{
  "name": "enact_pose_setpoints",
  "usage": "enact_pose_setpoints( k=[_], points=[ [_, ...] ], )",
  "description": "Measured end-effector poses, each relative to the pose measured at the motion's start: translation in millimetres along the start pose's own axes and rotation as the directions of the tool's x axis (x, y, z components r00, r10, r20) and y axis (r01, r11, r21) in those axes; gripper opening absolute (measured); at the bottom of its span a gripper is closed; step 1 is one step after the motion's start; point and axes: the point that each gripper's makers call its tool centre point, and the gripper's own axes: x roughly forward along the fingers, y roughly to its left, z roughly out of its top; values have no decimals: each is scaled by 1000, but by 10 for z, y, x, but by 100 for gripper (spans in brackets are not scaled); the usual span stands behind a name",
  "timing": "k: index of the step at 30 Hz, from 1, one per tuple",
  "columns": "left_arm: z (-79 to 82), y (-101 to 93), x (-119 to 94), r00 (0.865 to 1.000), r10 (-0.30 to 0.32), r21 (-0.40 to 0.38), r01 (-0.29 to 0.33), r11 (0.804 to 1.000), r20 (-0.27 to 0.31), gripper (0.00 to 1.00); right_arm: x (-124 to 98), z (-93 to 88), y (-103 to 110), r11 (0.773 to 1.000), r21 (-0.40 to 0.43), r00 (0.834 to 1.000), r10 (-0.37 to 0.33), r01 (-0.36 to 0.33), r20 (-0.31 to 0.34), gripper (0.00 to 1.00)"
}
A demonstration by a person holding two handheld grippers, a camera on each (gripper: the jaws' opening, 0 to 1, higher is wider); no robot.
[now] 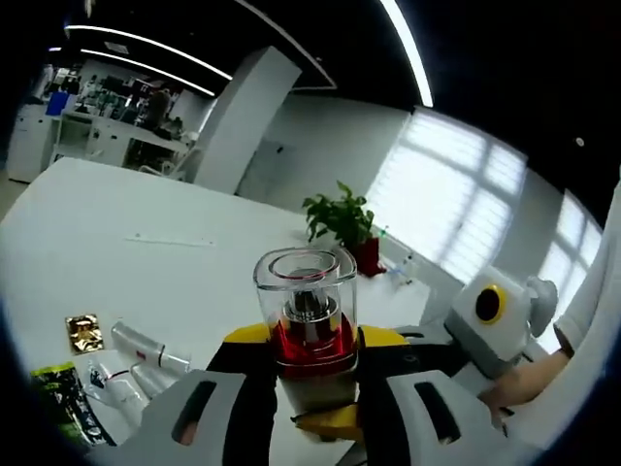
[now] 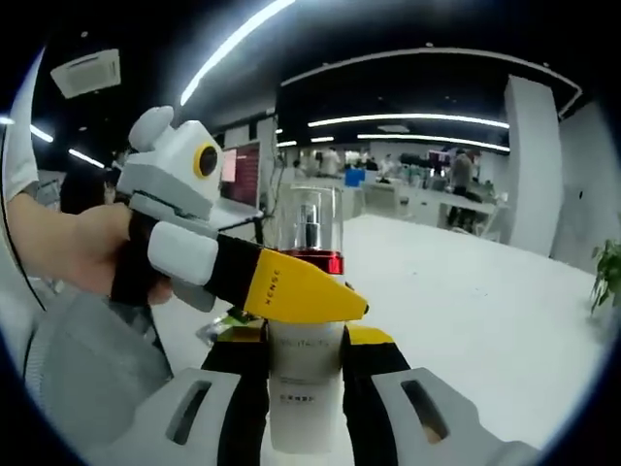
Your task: Arrange the skincare products in the storage area until every visible bottle or jar stands upright without overlapping.
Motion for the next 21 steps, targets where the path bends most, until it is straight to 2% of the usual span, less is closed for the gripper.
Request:
enact_pose_setpoints(
  k=[6, 10, 13, 14, 15, 16, 20, 21],
  points=[
    [-21, -87, 56, 996, -74, 58, 77, 995, -58, 25, -58, 19, -2, 994, 33, 993, 105, -107, 52, 29],
    [-18, -216, 84, 980, -161, 122, 175, 977, -115, 25, -122, 59, 13, 974, 35, 972, 218, -222, 87, 31],
    [13, -344, 95, 961, -229, 182, 255, 950, -153, 25, -183, 121, 33, 952, 30, 949, 300, -304, 100, 32],
    [20, -384, 95, 955, -248, 197, 278, 940, -164, 25, -216, 153, 38, 938, 21, 934, 342, -346, 106, 32],
    [33, -453, 95, 944, -279, 207, 313, 927, -175, 25, -236, 171, 42, 929, 15, 924, 367, -371, 111, 32],
    [45, -502, 91, 931, -311, 218, 349, 911, -190, 25, -271, 193, 50, 911, 15, 905, 409, -413, 115, 32],
    [35, -649, 87, 894, -381, 256, 435, 863, -237, 25, -342, 237, 107, 865, -20, 858, 501, -502, 110, 33],
    [8, -656, 91, 879, -400, 265, 464, 845, -260, 25, -343, 229, 134, 852, -36, 846, 523, -523, 101, 33]
  ],
)
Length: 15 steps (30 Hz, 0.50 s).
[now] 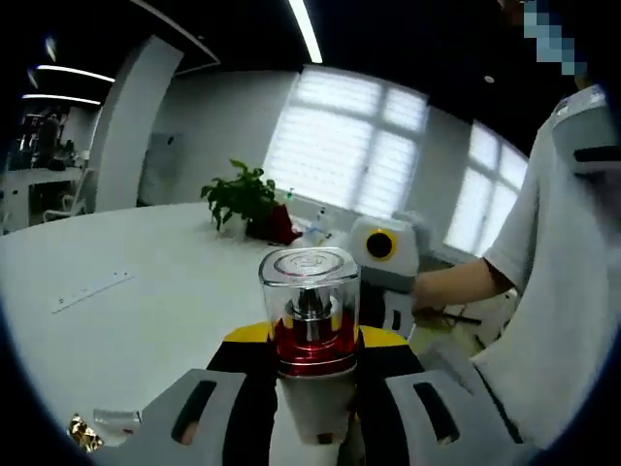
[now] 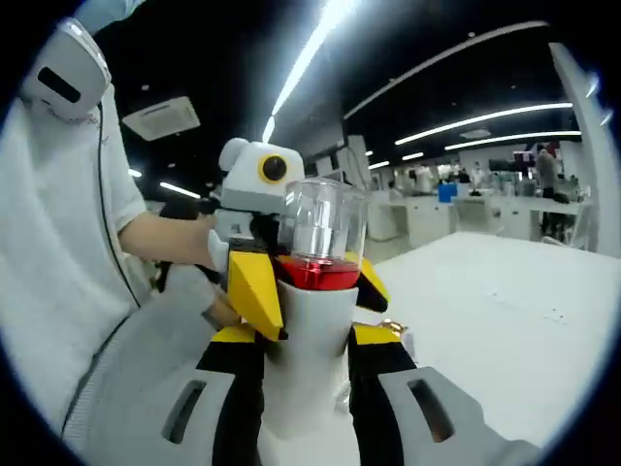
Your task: Arrange the skincare products in the storage area until every visible bottle or jar stands upright without overlapping.
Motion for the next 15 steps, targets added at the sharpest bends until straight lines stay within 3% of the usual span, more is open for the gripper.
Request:
enact_pose_setpoints(
  k=[5, 11, 15],
  points=[
    [-86, -105, 90, 996, -67, 68, 71, 995, -62, 25, 22, -88, 92, 996, -30, 996, 81, -82, -29, 32],
    [-130, -99, 142, 994, -96, 87, 101, 991, -61, 25, -14, -152, 61, 997, -28, 997, 66, -67, -33, 31],
    [-180, -50, 213, 993, -96, 138, 104, 985, -68, 24, -38, -232, -39, 995, -93, 998, 18, -23, -58, 31]
  ],
)
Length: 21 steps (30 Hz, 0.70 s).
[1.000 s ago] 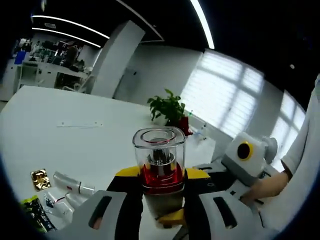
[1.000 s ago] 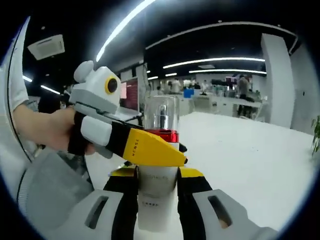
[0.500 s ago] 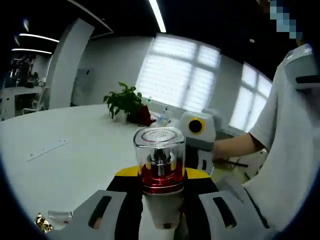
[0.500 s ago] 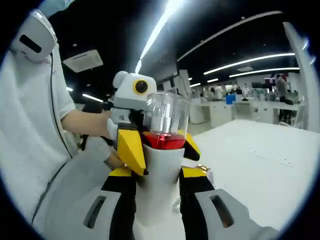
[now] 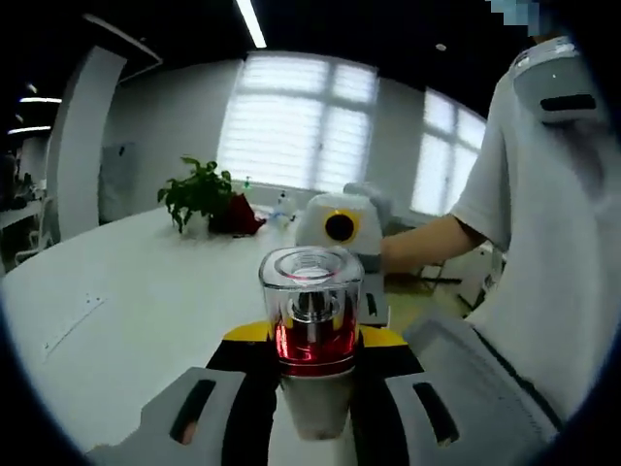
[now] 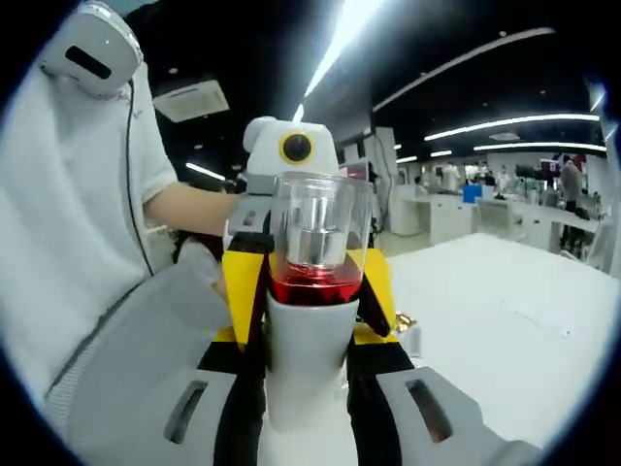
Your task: Arrange the skincare products in the storage area until every visible bottle or jar stands upright without overlapping.
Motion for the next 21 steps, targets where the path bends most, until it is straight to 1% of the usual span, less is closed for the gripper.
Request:
enact_pose_setpoints(
  k=[3, 9, 12, 16, 21],
  points=[
    [-35, 53, 47, 1000, -3, 30, 3, 1000, 2, 24, -17, -69, -74, 999, -26, 1000, -30, 29, -9, 31],
    [-131, 98, 142, 1000, -27, 17, 26, 1000, 13, 25, -41, -251, -164, 998, -54, 998, -46, 44, -42, 30],
    [-216, 139, 224, 1000, -21, 20, 21, 1000, -7, 25, -42, -363, -220, 997, -57, 997, -54, 51, -57, 30],
    [-297, 223, 290, 1000, -11, 0, 11, 1000, -9, 25, -42, -482, -304, 997, -45, 996, -67, 64, -63, 30],
    [-402, 268, 397, 1000, 2, -10, -2, 1000, -22, 25, -28, -656, -404, 995, -48, 992, -87, 83, -95, 30]
  ],
)
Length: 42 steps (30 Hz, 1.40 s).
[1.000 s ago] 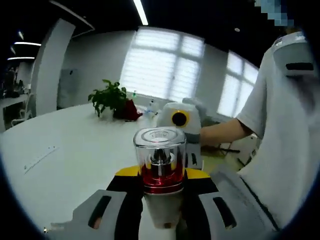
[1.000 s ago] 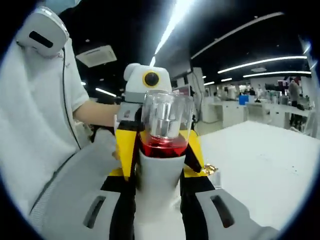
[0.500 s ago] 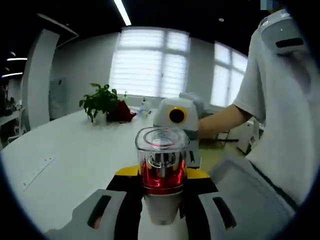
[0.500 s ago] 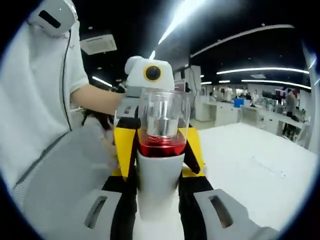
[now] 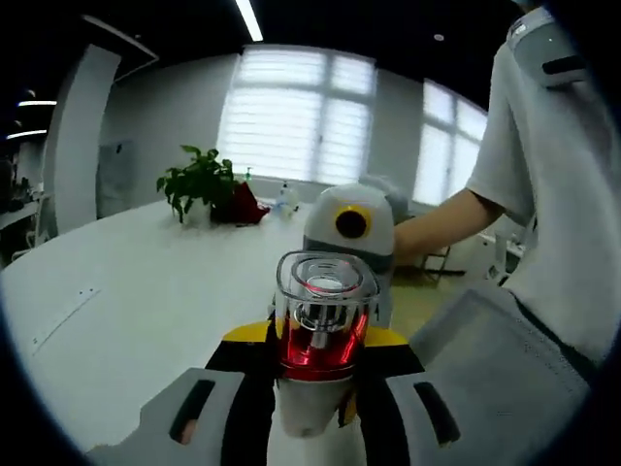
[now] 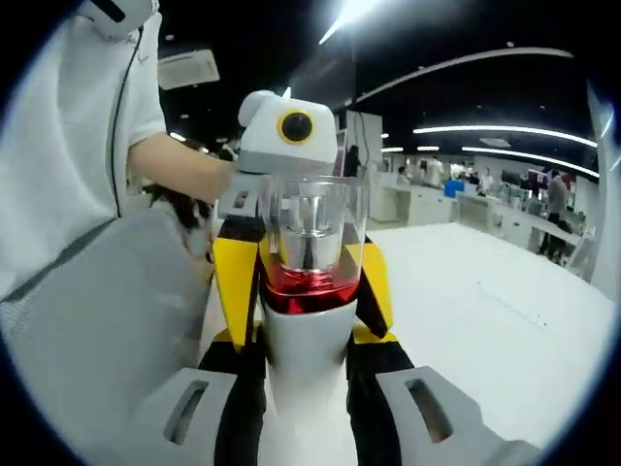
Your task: Arrange the skincare products in the storage area until every visible bottle or jar stands upright without overlapping.
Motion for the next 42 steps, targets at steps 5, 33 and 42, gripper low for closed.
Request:
enact_pose_setpoints(
  k=[5, 33, 42],
  points=[
    [-98, 58, 43, 1000, -8, -18, 8, 1000, -13, 26, 33, -138, -45, 1000, 10, 1000, -14, 15, -23, 31],
    [-248, 646, 353, 999, -34, -44, 36, 998, 25, 29, -21, -598, -703, 989, -37, 979, -145, 141, -142, 31],
    [-175, 1031, 418, 998, -22, -46, 24, 999, 58, 28, -47, -619, -1008, 990, -34, 980, -143, 139, -135, 31]
  ],
)
